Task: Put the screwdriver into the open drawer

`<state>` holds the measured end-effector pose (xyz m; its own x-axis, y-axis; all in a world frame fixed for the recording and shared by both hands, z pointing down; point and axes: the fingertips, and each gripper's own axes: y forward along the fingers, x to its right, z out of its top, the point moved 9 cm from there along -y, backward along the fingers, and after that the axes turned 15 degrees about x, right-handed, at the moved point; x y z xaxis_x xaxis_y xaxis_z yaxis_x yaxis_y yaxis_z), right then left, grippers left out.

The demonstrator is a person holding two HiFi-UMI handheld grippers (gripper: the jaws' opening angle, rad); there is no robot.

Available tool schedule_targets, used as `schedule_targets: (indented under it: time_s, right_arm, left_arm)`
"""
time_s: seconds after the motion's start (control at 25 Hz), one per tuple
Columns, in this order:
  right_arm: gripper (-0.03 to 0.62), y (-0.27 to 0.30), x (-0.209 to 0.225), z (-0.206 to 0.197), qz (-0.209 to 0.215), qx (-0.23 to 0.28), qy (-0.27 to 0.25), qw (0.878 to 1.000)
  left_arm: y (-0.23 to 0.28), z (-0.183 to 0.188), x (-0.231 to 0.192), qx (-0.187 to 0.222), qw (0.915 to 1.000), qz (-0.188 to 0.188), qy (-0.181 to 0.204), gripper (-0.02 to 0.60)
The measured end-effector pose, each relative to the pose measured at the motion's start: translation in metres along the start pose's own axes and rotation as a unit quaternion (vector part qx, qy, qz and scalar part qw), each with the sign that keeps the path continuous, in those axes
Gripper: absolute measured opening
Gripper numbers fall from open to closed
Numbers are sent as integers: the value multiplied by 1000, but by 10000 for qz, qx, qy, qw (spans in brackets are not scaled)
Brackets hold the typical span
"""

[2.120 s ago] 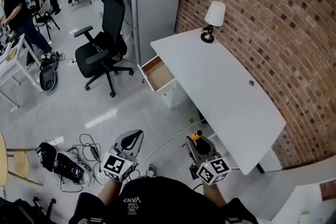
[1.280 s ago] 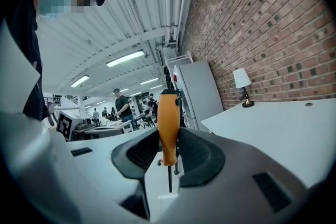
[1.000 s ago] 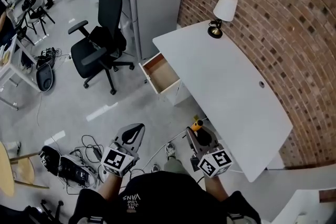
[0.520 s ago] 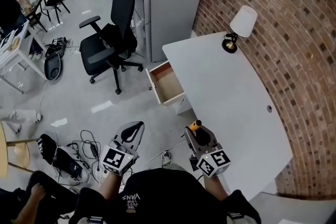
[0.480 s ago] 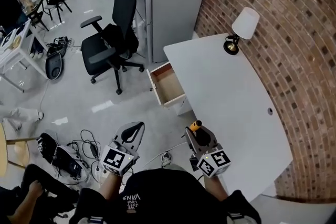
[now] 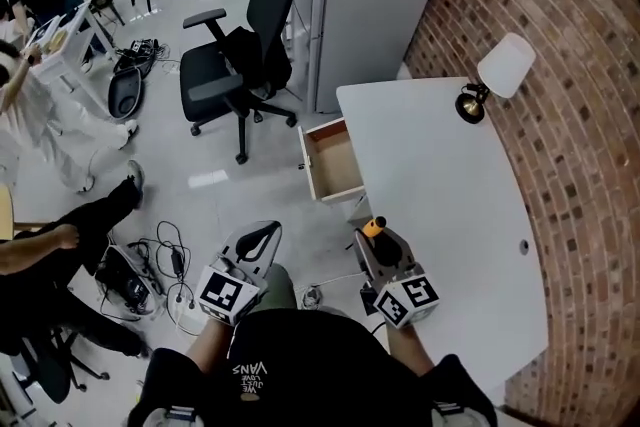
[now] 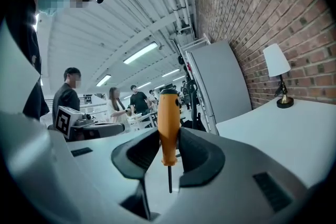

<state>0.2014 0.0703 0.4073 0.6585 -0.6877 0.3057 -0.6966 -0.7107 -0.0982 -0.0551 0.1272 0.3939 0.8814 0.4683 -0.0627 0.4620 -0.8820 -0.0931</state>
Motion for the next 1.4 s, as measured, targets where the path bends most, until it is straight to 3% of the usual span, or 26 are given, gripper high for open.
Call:
schedule_targets:
  time_s: [0.28,0.8,1.4]
  right_arm:
    - [114,36,7,-7,-61,-68,5,10000]
    - [114,133,35,-51,-670,-327,-120,9971]
    - [112,220,107,-164,-1356,-1139,-316,9837]
  left_arm:
    - [22,-3,-34,-9,10000,-56,-72,6]
    - [77,-21,-136,-221,9973,-677,-162,6]
    - [137,-70,-216,-516,9904,-1215,-419,6]
